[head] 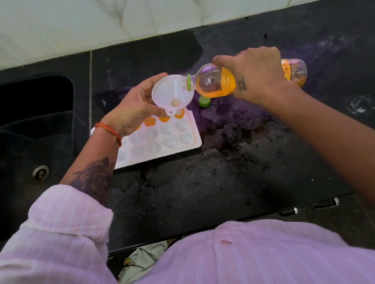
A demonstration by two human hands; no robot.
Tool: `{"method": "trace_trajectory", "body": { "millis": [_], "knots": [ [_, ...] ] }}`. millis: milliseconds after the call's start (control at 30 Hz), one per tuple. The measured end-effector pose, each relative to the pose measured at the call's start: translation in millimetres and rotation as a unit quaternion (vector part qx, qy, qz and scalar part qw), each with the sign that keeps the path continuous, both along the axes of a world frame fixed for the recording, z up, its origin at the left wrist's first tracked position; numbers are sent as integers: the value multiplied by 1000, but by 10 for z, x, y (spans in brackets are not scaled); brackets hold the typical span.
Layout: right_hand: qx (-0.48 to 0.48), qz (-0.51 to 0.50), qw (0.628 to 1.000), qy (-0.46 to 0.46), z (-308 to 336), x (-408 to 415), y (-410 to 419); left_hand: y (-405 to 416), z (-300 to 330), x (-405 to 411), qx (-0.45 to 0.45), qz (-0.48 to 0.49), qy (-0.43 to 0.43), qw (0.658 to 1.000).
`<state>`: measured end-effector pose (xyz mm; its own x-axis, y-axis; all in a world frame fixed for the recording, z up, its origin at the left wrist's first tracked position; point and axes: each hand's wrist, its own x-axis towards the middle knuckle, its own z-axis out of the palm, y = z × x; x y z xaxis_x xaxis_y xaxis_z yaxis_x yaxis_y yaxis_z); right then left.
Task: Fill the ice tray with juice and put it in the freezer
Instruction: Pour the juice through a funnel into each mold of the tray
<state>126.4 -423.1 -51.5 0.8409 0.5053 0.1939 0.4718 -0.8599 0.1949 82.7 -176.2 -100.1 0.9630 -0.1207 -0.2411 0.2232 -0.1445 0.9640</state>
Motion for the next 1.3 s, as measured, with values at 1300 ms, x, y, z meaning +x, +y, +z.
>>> {"method": "trace_trajectory", "body": {
  "millis": [1300],
  "knots": [
    [92,37,990,96,174,-688,1229,1311,10,-1131,-48,132,-39,989]
  ]
}}
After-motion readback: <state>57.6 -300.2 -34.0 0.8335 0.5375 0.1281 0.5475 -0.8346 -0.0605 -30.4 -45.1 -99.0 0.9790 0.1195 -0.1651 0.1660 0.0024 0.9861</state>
